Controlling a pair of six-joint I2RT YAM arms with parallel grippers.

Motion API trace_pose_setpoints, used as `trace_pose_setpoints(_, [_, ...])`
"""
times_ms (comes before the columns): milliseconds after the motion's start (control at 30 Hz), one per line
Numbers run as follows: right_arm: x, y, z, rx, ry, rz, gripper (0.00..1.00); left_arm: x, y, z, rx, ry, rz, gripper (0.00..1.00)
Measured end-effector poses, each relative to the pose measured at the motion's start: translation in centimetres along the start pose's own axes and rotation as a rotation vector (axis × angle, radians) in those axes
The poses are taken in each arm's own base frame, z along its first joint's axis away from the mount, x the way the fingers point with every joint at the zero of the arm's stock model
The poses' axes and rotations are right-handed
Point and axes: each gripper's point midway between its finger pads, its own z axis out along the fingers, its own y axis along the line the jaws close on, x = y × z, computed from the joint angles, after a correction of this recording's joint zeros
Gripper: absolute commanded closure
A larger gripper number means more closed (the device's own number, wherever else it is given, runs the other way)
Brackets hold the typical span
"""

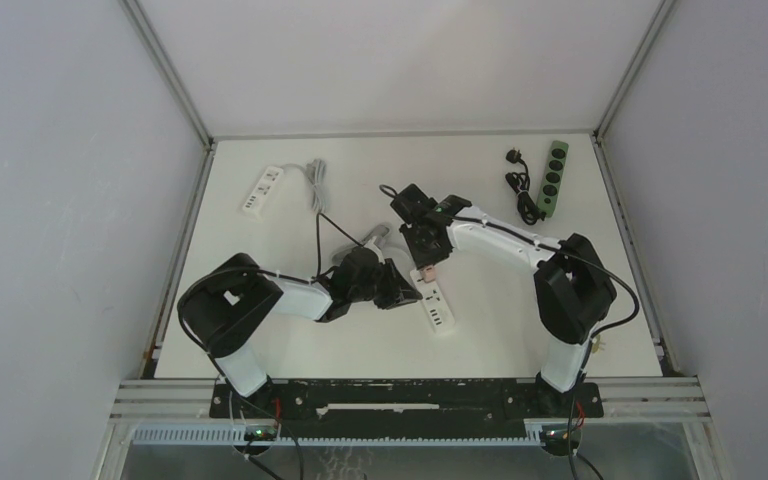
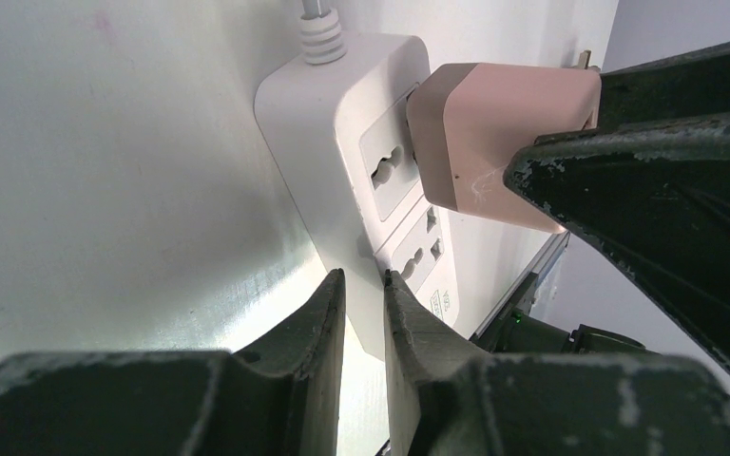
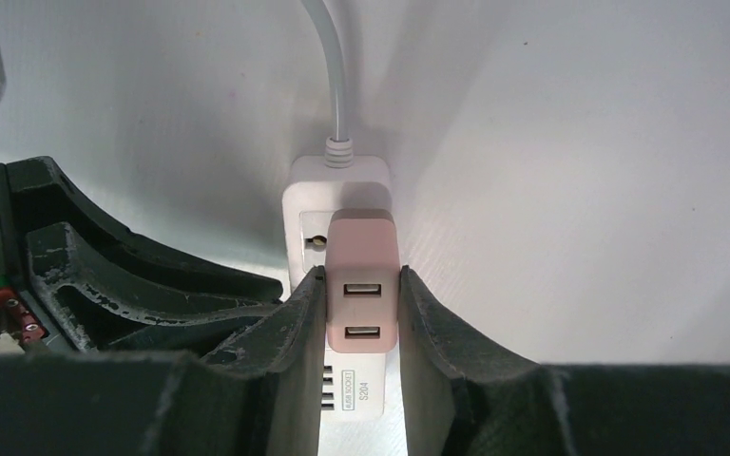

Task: Insert the plug
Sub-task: Insert the plug into the socket.

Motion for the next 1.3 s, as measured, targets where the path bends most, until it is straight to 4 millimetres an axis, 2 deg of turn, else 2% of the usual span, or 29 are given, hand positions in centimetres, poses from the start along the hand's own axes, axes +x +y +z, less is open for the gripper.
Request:
trace_pose_setpoints(333, [1.6,0.0,0.8,0.026,-0.095,-0.004,1.00,0.0,0.0,0.0,-0.001,0.000,0.000,0.76])
trace_pose_setpoints(867, [1.6,0.5,1.5,0.045,-0.161,-0.005,1.00,0.0,0.0,0.0,-0.002,0.000,0.000,0.76])
trace_pose_setpoints(1300, [1.7,-0.7,1.6,-0.011,-0.161,0.120,1.00,0.0,0.0,0.0,-0.002,0.000,0.000,0.76])
